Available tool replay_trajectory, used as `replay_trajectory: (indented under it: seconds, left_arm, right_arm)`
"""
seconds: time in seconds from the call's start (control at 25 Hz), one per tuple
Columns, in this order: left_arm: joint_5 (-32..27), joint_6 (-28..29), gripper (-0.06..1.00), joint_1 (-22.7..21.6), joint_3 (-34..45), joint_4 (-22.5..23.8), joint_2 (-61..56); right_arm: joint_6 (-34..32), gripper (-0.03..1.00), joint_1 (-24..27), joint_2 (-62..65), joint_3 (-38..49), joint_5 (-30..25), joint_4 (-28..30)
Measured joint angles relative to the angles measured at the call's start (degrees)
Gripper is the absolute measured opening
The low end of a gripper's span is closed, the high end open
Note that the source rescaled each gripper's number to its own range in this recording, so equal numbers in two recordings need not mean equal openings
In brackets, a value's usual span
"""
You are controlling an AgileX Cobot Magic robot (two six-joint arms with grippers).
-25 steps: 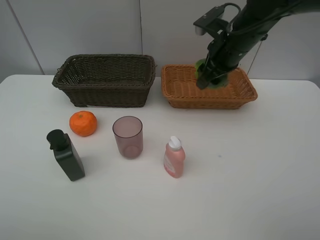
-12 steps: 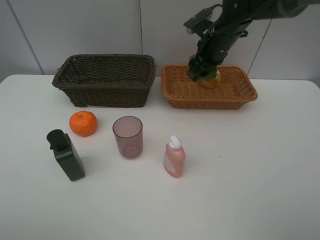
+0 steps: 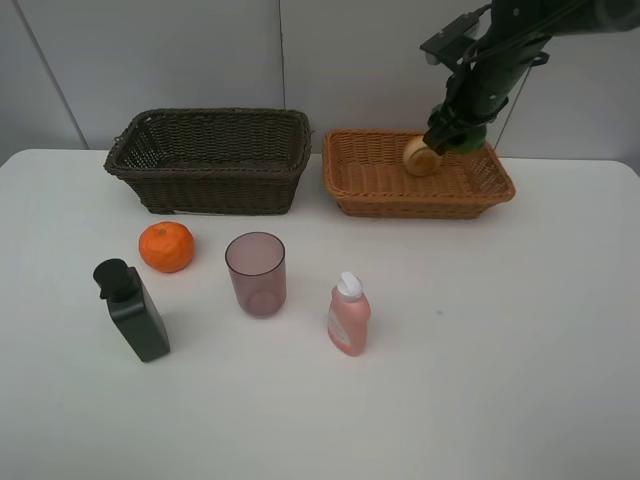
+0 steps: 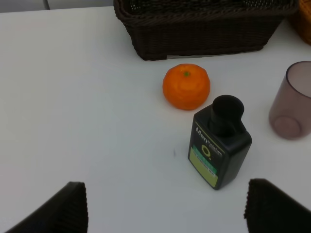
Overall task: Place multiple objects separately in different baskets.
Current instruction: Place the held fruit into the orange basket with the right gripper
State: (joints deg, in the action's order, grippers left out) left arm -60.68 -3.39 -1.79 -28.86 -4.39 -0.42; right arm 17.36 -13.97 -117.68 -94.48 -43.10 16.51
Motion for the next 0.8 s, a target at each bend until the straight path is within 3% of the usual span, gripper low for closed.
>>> replay_trajectory:
  seconds: [0.8]
  left_arm:
    - [0.0, 0.0, 0.85, 0.0, 0.0, 0.0, 0.0]
  right_arm:
    - [0.0, 0.5, 1.5, -6.4, 0.0, 5.0, -0.3]
